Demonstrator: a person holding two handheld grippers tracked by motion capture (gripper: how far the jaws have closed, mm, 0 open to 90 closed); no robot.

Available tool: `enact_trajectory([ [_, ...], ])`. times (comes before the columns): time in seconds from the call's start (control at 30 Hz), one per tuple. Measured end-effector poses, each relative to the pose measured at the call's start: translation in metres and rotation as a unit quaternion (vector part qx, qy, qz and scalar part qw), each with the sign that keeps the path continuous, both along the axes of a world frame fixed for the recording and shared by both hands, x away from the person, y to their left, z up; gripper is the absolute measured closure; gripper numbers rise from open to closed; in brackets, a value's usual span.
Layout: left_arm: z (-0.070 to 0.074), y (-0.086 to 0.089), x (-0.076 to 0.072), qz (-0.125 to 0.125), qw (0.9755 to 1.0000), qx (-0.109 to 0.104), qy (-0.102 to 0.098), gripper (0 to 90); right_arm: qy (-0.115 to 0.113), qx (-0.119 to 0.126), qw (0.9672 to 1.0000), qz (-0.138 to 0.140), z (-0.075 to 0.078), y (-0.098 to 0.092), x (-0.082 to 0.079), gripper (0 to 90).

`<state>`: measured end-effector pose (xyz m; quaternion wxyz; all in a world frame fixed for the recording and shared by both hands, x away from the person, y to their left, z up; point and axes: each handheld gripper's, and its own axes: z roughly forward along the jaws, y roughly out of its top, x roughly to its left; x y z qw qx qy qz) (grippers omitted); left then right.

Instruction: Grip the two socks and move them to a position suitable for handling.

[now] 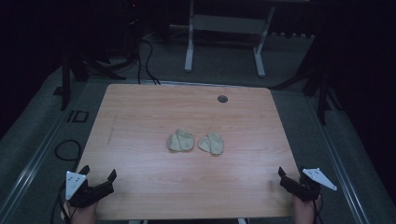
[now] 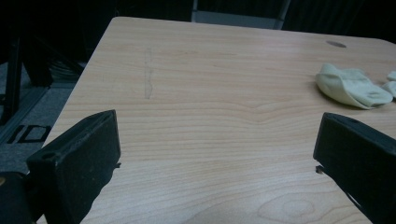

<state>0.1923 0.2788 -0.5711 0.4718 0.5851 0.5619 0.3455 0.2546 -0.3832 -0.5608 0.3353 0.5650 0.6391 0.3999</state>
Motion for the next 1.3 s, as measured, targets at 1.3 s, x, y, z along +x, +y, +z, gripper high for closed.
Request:
enact_trajectory([
  [1.3, 0.000, -0.006, -0.005, 0.007, 0.9989, -0.010, 0.044, 0.8, 0.138, 0.018, 0.9784, 0.153, 0.019, 0.074, 0.041, 14.0],
])
